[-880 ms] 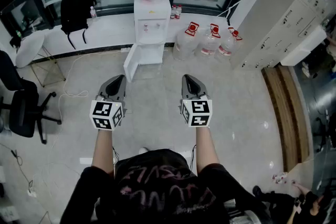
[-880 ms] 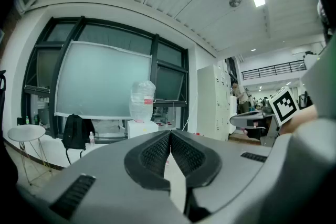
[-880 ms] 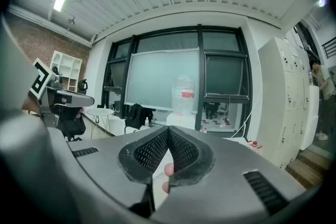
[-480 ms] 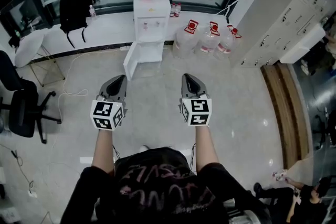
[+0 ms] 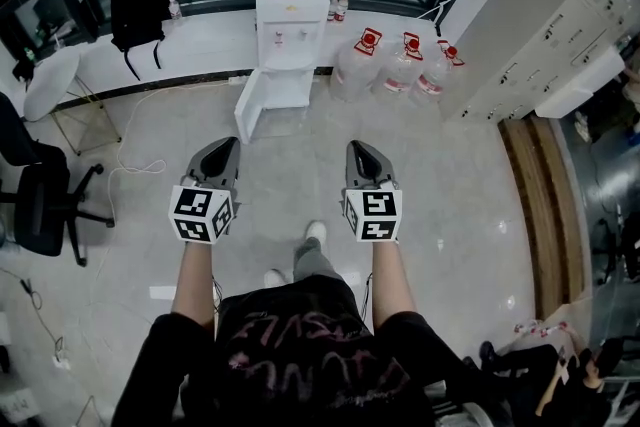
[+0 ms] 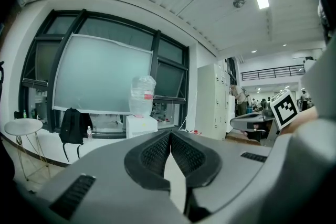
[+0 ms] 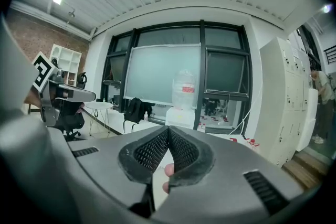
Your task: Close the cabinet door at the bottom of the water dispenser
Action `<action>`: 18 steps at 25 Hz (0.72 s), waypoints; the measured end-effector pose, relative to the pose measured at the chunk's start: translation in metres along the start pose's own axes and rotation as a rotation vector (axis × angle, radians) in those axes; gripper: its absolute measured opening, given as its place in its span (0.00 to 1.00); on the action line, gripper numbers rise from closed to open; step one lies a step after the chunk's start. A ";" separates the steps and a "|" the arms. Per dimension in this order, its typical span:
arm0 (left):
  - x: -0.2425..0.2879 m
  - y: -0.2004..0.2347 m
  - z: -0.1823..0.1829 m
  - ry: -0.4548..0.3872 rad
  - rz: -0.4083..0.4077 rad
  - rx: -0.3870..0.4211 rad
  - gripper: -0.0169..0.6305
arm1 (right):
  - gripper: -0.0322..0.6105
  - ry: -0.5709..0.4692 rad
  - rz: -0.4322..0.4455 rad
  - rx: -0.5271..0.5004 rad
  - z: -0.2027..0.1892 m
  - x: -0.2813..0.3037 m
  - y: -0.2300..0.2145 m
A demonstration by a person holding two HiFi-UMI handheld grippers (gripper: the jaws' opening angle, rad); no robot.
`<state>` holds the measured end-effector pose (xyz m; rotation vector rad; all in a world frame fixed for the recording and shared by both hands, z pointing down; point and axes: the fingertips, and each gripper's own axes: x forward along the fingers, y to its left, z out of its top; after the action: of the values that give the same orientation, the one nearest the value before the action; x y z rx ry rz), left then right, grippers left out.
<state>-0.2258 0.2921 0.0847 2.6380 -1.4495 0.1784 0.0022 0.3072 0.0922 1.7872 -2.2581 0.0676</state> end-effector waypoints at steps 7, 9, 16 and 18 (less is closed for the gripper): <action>0.052 0.009 -0.021 0.065 -0.001 -0.015 0.05 | 0.07 0.041 0.020 0.036 -0.021 0.049 -0.027; 0.071 0.015 -0.025 0.084 0.000 -0.016 0.05 | 0.07 0.049 0.026 0.045 -0.023 0.069 -0.036; 0.146 0.041 -0.025 0.120 0.020 -0.021 0.05 | 0.07 0.070 0.054 0.046 -0.028 0.142 -0.074; 0.169 0.051 -0.024 0.129 0.039 -0.027 0.05 | 0.07 0.070 0.062 0.053 -0.029 0.166 -0.089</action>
<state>-0.1794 0.1286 0.1391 2.5268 -1.4522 0.3239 0.0577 0.1342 0.1474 1.7125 -2.2824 0.2008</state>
